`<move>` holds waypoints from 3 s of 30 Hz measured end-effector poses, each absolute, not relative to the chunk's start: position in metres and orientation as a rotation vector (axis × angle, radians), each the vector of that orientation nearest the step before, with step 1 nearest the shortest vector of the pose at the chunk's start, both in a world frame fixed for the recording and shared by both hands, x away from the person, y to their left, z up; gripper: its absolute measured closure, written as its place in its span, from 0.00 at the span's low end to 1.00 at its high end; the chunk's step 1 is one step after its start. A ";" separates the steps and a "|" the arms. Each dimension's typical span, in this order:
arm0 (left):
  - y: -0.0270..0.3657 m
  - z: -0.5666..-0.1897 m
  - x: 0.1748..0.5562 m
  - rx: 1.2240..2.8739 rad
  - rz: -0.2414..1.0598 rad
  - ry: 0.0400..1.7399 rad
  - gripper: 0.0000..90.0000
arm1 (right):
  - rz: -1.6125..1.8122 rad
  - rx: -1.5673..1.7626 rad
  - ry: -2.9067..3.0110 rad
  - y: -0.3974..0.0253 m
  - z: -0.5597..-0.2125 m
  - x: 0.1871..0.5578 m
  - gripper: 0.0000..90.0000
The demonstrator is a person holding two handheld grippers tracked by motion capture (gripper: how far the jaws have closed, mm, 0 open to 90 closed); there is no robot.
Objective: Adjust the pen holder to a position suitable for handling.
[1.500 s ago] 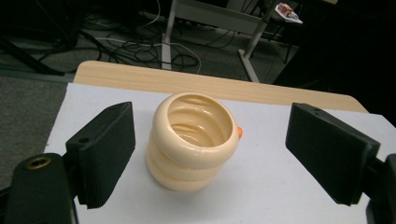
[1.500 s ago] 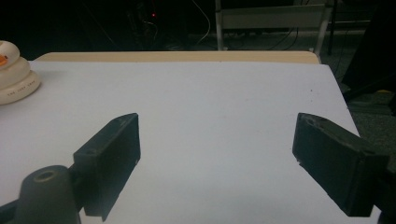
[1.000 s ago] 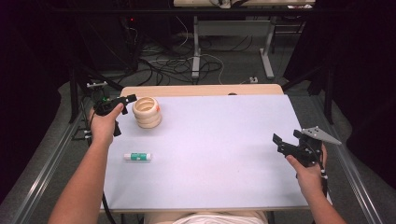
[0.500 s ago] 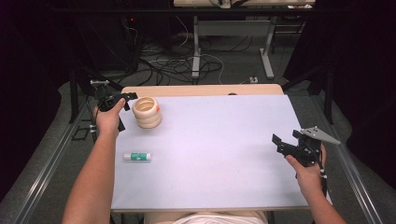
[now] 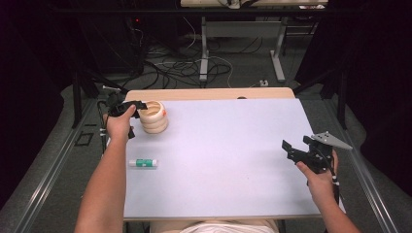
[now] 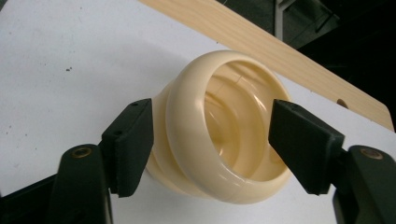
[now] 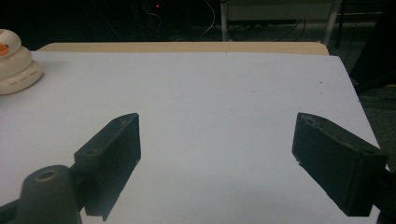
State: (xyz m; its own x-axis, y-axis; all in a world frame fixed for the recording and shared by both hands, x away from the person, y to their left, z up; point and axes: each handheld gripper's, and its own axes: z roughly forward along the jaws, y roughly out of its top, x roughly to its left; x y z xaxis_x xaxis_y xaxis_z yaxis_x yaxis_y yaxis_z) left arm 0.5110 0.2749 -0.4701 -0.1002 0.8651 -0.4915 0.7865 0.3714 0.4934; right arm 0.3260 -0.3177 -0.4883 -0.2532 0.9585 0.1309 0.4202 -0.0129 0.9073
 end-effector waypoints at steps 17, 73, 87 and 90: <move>0.273 -0.481 0.519 1.318 -0.018 2.006 0.47 | 1.250 1.427 1.716 -0.317 -0.490 0.327 0.17; 0.261 -0.476 0.513 1.272 -0.293 2.001 0.71 | 1.257 1.424 1.741 -0.314 -0.491 0.328 0.17; 0.209 -0.464 0.496 1.507 -0.339 1.890 0.71 | 1.248 1.437 1.741 -0.313 -0.490 0.328 0.17; 0.194 -0.463 0.493 1.527 -0.355 1.871 0.71 | 1.247 1.439 1.741 -0.313 -0.491 0.328 0.17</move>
